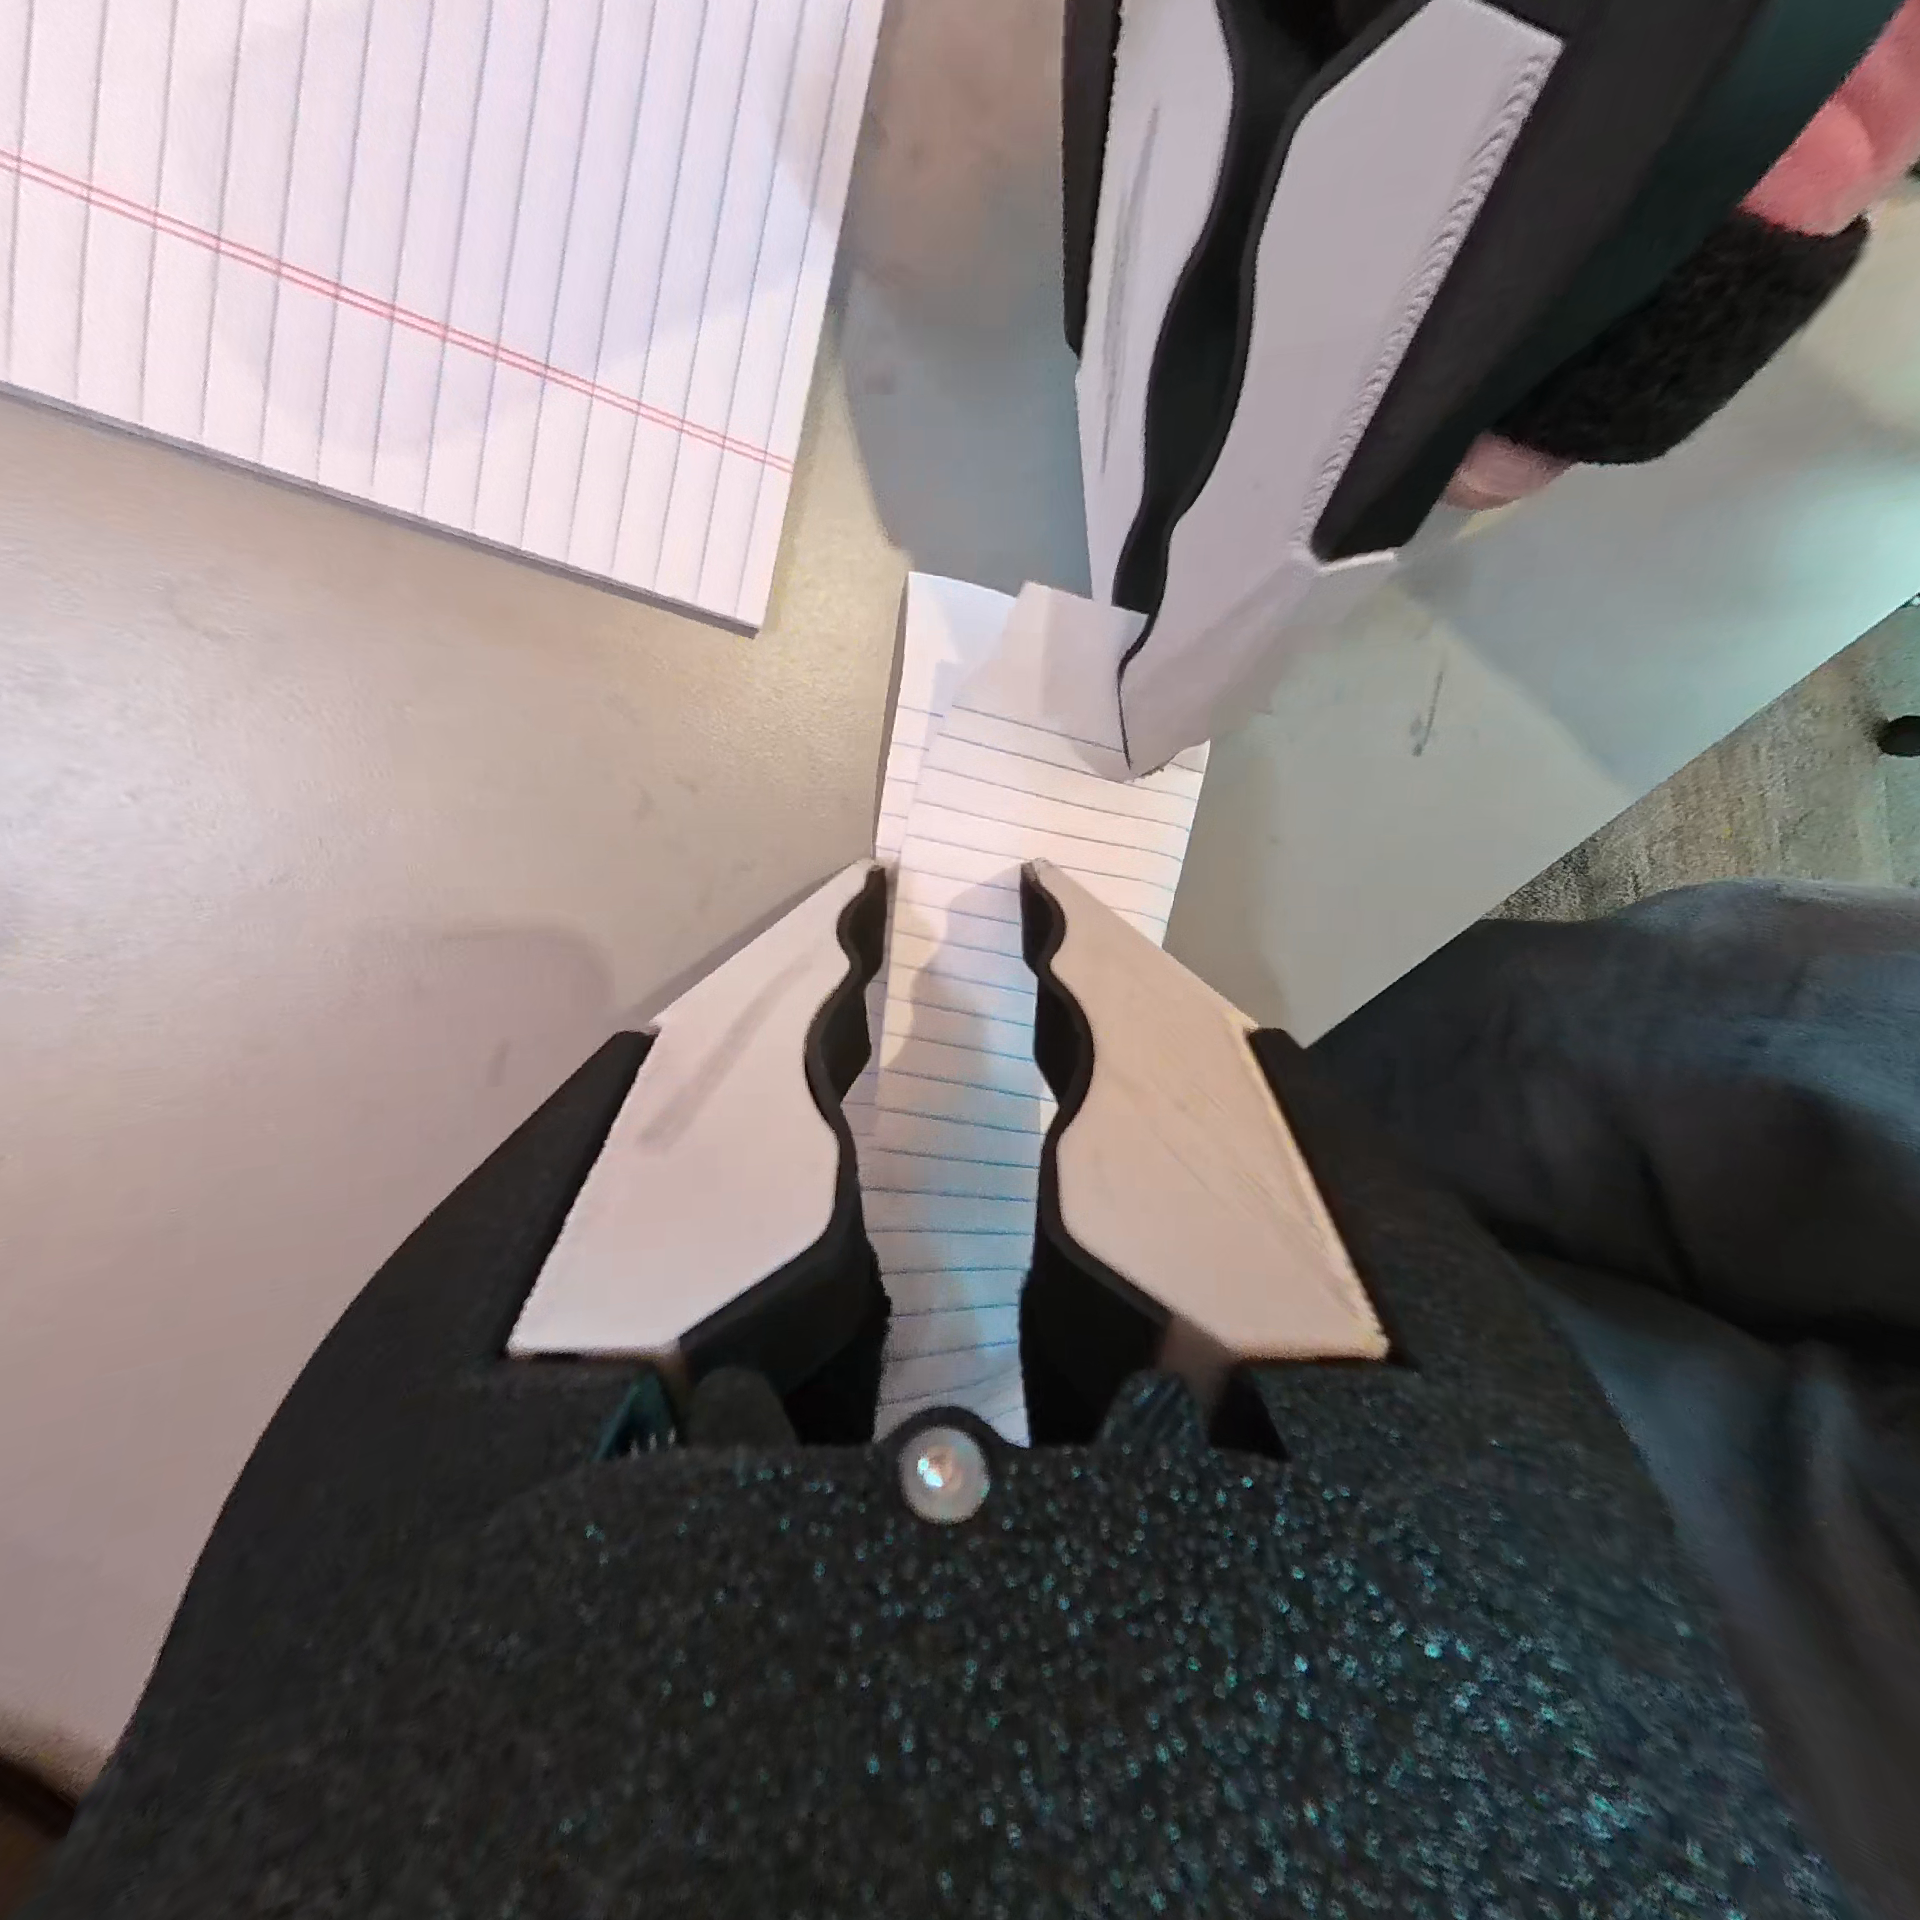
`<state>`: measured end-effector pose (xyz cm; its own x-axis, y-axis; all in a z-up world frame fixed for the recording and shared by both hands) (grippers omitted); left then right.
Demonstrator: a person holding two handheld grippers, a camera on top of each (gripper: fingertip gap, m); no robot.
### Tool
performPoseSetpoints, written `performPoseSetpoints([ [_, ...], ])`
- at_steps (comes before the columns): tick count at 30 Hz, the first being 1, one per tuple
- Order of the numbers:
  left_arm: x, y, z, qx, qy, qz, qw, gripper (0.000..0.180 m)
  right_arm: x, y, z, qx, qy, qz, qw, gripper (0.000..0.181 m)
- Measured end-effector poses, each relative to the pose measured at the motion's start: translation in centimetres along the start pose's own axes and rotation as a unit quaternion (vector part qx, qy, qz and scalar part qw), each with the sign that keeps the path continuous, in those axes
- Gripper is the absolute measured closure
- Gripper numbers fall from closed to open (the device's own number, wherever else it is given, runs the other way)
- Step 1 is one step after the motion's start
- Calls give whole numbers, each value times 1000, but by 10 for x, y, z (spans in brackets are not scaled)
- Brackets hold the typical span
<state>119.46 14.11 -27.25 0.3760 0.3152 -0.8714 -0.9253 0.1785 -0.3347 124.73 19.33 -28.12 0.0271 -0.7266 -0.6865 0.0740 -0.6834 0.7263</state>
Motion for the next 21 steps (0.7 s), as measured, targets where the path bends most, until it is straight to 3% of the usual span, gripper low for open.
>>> performPoseSetpoints([
  [21, 1, 5, 2, 10, 16, 14, 1000, 168, -6, -10, 8, 8, 18, -1, 1000, 181],
])
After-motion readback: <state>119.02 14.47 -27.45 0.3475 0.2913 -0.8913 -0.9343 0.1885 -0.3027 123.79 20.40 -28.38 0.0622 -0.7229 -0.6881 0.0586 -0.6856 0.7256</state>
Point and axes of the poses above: each gripper's, where its closed fingertips meet, x out along the fingers, z out of its top, y = z × x across the jaws, the point moved 4 cm from there along -x, back along the fingers, and after that the axes turned 1 degree about -z, right-handed, at the moved point
